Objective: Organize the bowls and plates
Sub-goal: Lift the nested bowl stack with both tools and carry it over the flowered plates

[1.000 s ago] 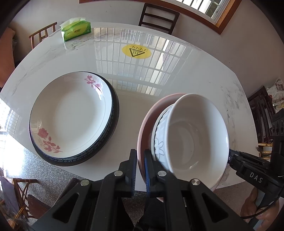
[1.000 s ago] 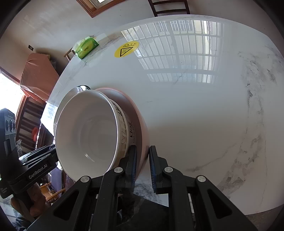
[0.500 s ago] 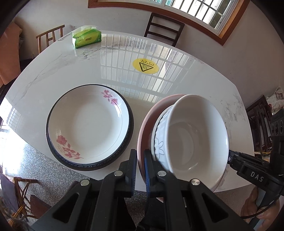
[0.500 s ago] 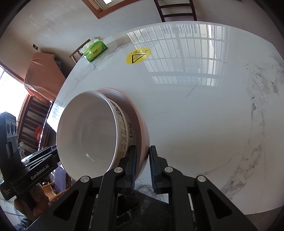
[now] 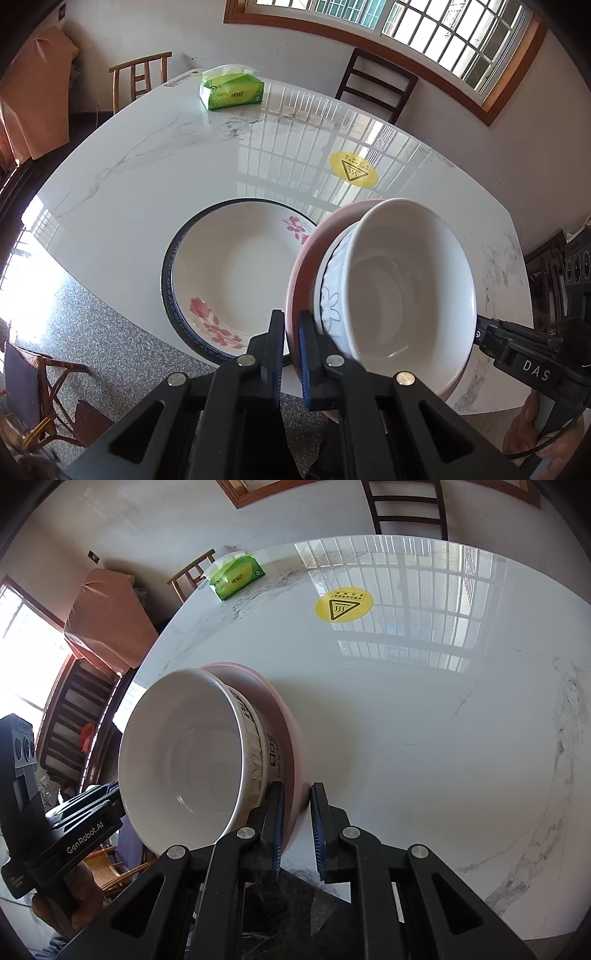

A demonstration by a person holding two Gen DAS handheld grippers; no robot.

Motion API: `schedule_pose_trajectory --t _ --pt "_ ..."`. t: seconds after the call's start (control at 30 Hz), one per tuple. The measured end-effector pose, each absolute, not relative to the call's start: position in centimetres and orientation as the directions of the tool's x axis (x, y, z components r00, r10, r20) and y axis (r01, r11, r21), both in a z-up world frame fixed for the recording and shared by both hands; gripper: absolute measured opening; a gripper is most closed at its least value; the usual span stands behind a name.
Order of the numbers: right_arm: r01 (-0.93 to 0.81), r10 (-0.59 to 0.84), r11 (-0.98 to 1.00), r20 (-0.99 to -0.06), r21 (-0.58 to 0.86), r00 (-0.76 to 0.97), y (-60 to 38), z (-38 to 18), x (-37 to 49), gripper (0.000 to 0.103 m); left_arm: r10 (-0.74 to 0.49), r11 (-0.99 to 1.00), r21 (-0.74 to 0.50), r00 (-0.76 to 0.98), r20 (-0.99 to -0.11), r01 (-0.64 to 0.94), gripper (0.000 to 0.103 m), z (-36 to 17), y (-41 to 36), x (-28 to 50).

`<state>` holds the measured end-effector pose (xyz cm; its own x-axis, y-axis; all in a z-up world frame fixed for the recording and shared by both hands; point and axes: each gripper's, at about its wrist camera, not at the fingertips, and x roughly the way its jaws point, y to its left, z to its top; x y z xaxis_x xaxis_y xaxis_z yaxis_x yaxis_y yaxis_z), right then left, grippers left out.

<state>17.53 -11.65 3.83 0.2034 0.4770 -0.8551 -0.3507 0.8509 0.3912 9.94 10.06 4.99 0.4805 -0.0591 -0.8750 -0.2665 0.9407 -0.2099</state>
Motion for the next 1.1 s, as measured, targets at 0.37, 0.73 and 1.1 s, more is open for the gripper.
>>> schedule_pose_trajectory --t 0.37,0.73,1.1 --pt "-0.401 0.481 0.83 -0.862 0.388 0.162 -7.3 4.0 18.0 0.015 -0.037 0.921 -0.216 0.48 -0.877 -0.323 0.005 4.6 14.1 9.9" --pt "-0.427 0.471 0.821 -0.872 0.38 0.13 -4.2 3.7 18.5 0.015 -0.033 0.905 -0.227 0.474 -0.88 -0.36 0.005 3.9 17.0 10.5" --pt "-0.431 0.465 0.819 -0.879 0.379 0.109 -2.9 3.2 19.2 0.015 -0.032 0.899 -0.224 0.456 -0.89 -0.376 0.005 2.8 18.4 11.9"
